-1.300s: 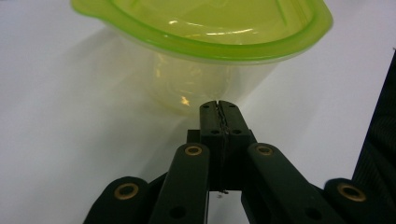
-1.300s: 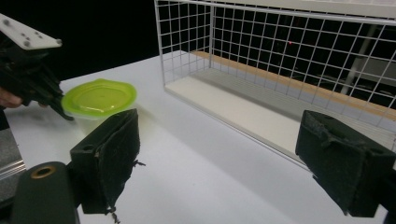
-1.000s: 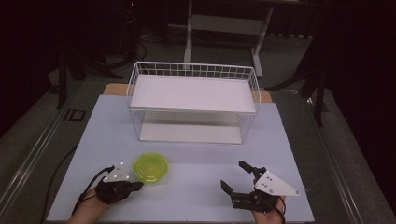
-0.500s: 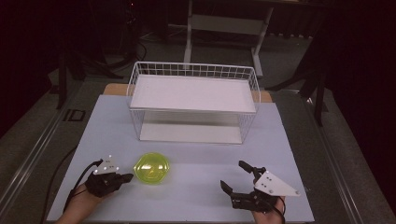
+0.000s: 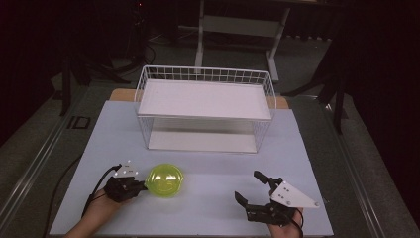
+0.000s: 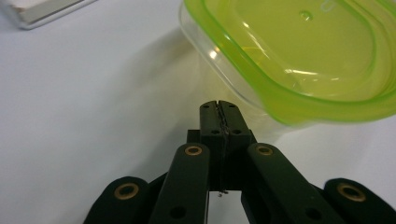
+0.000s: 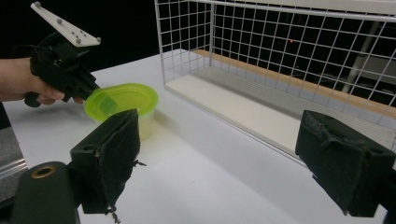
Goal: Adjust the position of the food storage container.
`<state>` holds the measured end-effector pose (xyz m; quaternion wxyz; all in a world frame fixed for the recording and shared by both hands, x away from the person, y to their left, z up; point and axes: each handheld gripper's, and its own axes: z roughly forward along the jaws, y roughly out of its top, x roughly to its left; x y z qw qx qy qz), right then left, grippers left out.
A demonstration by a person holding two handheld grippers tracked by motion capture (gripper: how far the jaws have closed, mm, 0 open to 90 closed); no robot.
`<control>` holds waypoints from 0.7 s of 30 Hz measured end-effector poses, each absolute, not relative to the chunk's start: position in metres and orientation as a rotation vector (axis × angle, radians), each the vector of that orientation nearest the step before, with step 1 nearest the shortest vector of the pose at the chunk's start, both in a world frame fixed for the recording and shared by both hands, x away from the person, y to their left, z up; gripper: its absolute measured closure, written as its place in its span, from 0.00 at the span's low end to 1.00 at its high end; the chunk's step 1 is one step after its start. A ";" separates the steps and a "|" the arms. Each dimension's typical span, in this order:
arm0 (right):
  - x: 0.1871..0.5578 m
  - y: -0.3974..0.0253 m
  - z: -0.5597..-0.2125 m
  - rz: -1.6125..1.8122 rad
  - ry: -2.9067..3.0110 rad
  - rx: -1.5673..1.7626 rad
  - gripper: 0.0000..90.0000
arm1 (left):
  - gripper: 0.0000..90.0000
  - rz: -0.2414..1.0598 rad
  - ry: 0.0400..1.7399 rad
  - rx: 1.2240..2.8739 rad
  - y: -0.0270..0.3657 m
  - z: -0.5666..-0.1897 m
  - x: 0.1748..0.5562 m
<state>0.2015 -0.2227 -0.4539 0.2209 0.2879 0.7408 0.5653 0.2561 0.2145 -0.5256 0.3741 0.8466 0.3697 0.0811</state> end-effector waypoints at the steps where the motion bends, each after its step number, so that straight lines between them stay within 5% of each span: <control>1: 0.202 -0.222 -0.454 1.562 2.049 0.797 0.15 | 1.00 0.204 0.939 2.169 0.212 -0.525 0.256; 21: 0.200 -0.224 -0.453 1.553 2.054 0.793 0.15 | 1.00 0.090 0.827 2.200 0.147 -0.530 0.269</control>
